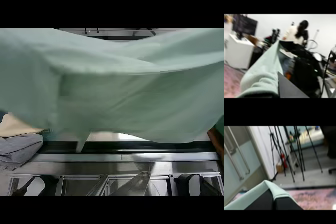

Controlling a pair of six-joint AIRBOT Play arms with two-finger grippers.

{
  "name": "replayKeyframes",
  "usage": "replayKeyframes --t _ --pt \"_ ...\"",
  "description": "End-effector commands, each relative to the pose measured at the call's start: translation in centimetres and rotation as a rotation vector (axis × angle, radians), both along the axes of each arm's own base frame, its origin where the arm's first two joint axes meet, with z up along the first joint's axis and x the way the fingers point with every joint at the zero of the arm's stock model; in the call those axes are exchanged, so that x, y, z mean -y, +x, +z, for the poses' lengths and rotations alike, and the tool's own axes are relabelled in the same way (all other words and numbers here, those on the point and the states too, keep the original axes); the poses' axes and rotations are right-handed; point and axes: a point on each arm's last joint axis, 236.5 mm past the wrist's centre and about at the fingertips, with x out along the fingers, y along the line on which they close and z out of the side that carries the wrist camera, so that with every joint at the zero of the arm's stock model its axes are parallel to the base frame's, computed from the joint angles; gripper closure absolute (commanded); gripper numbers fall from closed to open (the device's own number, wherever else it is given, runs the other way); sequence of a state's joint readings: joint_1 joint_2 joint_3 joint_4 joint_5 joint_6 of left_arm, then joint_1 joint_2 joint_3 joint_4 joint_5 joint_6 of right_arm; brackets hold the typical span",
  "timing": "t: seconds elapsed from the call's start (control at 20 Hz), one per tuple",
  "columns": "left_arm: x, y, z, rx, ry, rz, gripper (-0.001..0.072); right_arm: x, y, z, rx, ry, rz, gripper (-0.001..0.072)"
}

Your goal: Fold the shirts.

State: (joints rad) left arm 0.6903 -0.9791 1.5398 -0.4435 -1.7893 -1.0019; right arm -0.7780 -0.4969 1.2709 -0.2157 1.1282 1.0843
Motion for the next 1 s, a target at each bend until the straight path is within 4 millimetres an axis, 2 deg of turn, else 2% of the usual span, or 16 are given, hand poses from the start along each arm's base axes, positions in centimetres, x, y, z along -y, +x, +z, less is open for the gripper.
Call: replayKeyframes --t 0.0,0.1,0.2,0.25,0.3,0.4,0.5,0.6,0.65,0.7,0.8,0.9,0.95 --pt "-0.2 -2.4 2.3 0.077 -0.042 0.17 0.0688 0.0 -1.7 2.9 0.029 -0.082 -0.121 0.07" --pt "-0.9 -1.0 0.2 0.004 -0.038 0.188 0.0688 1.3 -0.4 0.6 -0.07 -0.087 -0.138 0.07" --pt "-2.2 3.2 -3.4 -0.137 -0.019 0.225 0.0688 2.3 2.4 -2.3 -0.172 -0.05 -0.068 0.0699" --pt "-2.6 5.8 -5.7 -0.214 -0.004 0.228 0.0688 2.8 4.2 -4.5 -0.241 -0.017 -0.027 0.07" --pt "-2.7 8.3 -7.8 -0.277 0.012 0.222 0.0688 3.3 6.4 -7.5 -0.32 0.013 0.022 0.0699" --pt "-2.2 13.6 -13.2 -0.408 0.059 0.189 0.0688 3.4 10.4 -15.3 -0.513 0.098 0.108 0.0699" --pt "-1.6 19.3 -19.9 -0.56 0.087 0.164 0.0688 3.3 14.4 -24.1 -0.687 0.182 0.149 0.0698" --pt "-1.2 24.9 -28.2 -0.73 0.132 0.129 0.0688 3.6 17.9 -32.3 -0.814 0.222 0.13 0.0698" --pt "-1.0 27.0 -31.5 -0.782 0.134 0.098 0.0689 3.7 19.6 -36.0 -0.863 0.229 0.122 0.0698" --pt "-0.8 29.1 -34.5 -0.83 0.122 0.073 0.0689 3.8 21.1 -38.7 -0.884 0.245 0.118 0.0698" --pt "-0.6 32.9 -40.2 -0.9 0.112 0.034 0.069 4.3 24.2 -42.6 -0.865 0.308 0.128 0.0698" --pt "-0.9 35.7 -44.1 -0.961 0.095 0.019 0.069 4.7 27.0 -44.5 -0.801 0.36 0.148 0.0698" --pt "-1.1 36.6 -45.3 -0.975 0.091 0.016 0.069 5.0 28.1 -45.0 -0.774 0.374 0.15 0.0698"
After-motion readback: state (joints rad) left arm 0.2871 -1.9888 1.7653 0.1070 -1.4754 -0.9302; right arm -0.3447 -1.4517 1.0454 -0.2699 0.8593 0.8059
